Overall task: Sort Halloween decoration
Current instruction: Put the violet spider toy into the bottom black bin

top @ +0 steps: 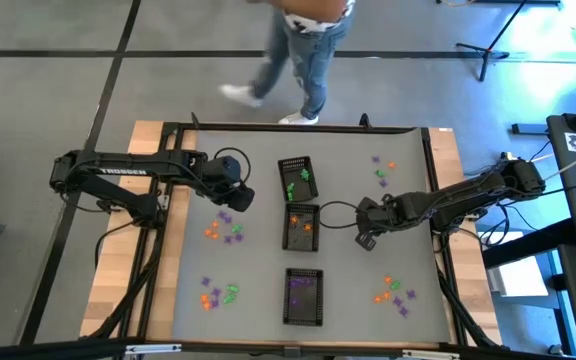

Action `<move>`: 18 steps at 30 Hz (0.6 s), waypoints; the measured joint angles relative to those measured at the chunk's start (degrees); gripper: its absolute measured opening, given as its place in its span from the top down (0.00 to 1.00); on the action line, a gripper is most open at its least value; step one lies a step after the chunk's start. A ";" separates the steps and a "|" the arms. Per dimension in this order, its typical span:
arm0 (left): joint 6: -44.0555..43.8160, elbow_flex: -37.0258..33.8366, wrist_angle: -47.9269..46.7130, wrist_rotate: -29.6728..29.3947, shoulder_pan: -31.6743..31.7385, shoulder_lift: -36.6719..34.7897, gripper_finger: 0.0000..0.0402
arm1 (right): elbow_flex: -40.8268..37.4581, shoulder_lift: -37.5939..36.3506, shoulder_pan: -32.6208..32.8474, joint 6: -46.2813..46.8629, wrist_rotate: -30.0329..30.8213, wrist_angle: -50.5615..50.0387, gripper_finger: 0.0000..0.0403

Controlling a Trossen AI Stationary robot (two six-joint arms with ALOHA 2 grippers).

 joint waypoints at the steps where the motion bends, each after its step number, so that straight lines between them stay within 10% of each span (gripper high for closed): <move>1: 0.00 0.00 0.00 0.02 -0.01 0.01 0.69 | -0.07 0.00 0.00 -0.02 0.14 -0.29 0.96; 18: 0.00 0.00 0.00 0.01 0.00 0.01 0.69 | -10.29 -0.37 0.00 4.91 -0.02 7.04 0.57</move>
